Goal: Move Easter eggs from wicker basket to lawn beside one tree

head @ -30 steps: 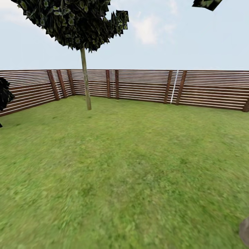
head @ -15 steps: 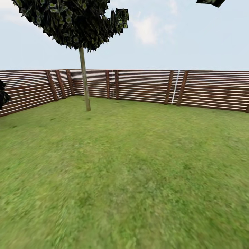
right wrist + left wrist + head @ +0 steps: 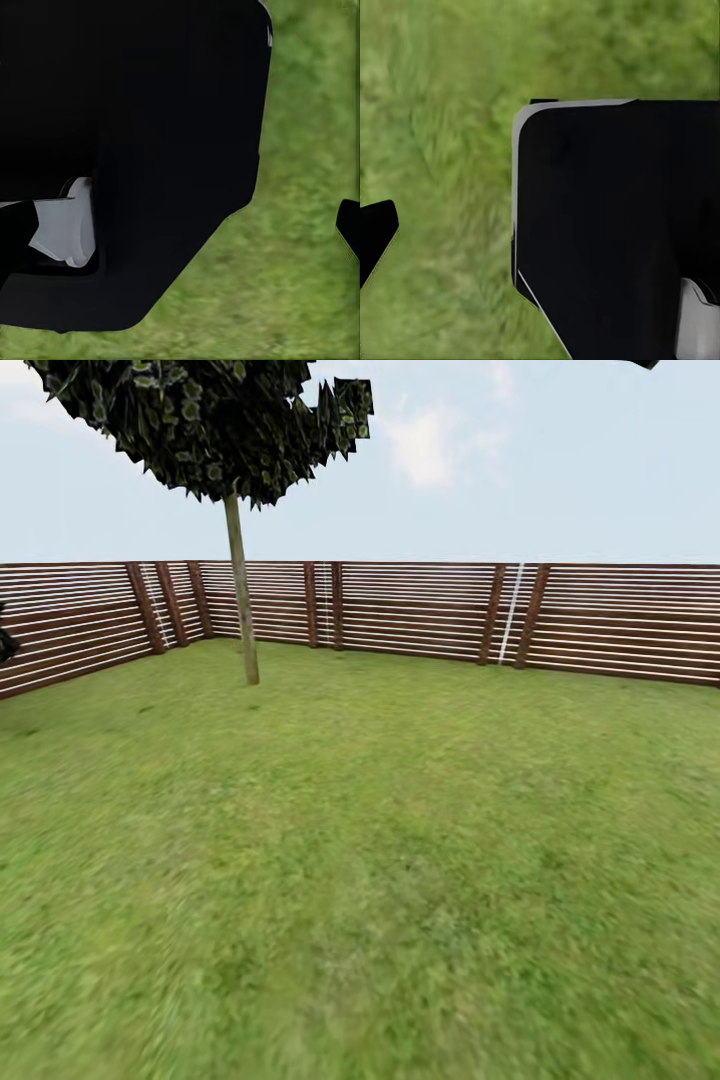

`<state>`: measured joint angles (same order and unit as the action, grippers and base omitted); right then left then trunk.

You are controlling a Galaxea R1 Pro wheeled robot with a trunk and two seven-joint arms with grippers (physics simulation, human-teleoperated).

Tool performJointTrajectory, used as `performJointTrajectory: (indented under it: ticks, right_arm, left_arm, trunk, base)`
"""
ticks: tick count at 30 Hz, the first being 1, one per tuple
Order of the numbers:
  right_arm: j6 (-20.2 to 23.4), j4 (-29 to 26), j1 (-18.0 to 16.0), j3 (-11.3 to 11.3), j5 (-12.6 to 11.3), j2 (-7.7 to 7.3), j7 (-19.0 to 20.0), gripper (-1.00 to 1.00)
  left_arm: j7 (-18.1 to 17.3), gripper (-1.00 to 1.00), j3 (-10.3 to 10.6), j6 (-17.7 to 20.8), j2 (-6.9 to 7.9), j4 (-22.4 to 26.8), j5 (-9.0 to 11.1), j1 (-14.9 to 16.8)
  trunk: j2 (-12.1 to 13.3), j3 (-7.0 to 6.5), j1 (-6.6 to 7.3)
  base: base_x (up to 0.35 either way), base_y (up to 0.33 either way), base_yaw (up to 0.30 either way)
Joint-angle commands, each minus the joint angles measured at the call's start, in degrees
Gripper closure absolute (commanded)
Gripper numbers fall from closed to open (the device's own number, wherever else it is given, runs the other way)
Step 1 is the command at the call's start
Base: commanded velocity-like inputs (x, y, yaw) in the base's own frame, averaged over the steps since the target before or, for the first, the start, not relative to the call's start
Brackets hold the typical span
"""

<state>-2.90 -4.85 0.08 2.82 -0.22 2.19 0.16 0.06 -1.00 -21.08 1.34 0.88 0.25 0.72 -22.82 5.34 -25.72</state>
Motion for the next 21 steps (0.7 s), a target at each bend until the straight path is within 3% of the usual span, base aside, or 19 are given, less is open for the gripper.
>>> performJointTrajectory:
  ticks: [1, 21]
  right_arm:
    - [-0.08, -0.07, 0.01, 0.26, -0.03, 0.0, 0.01, -1.0]
    - [0.0, 0.02, 0.01, 0.34, 0.03, 0.01, 0.02, -1.0]
  left_arm:
    - [0.03, -1.0, -0.06, -0.23, 0.02, -0.03, 0.0, 0.05]
    - [-0.19, -1.0, -0.07, -0.63, 0.15, 0.0, 0.01, 0.0]
  trunk:
    - [-0.1, 0.1, -0.07]
    - [-0.1, 0.1, -0.07]
  base:
    - [0.337, 0.0, 0.0]
    - [0.337, 0.0, 0.0]
